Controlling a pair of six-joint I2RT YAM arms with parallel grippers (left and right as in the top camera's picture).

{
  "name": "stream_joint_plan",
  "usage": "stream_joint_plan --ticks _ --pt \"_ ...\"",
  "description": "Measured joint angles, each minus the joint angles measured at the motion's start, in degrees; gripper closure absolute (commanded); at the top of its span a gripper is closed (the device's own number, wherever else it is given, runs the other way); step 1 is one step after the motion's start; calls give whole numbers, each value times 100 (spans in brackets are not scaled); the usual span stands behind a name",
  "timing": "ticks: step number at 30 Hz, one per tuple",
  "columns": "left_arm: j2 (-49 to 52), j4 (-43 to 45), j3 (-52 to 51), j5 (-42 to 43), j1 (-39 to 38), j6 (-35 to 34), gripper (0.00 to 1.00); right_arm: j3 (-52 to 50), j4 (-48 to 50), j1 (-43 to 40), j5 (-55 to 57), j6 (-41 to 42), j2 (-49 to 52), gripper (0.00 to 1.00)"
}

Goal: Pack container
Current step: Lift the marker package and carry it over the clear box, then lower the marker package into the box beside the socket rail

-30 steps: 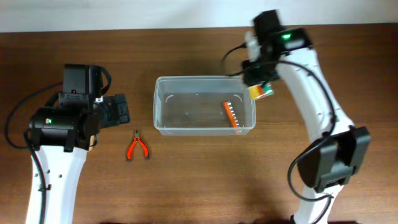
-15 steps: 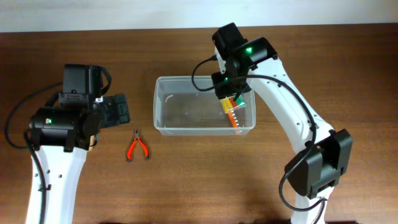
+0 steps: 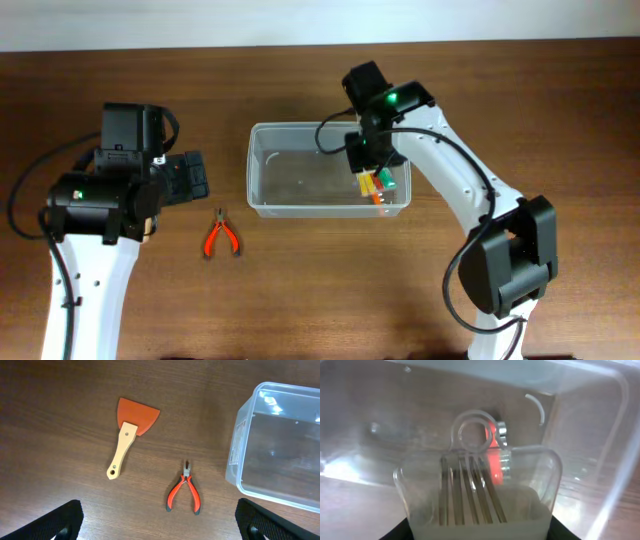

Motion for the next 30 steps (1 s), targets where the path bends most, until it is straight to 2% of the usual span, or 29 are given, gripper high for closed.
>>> stream_joint_plan --ticks 8,16,21,27,30 --pt "0 0 0 0 0 0 1 -608 520 -4 0 15 0 56" --pt "0 -2 0 0 0 0 1 -1029 914 -9 2 13 0 54" --pt "0 0 0 0 0 0 1 -1084 1025 -9 2 17 0 50" --pt "0 0 0 0 0 0 1 -1084 1062 -9 2 20 0 34" --pt "0 0 0 0 0 0 1 -1084 1095 -9 0 24 0 30"
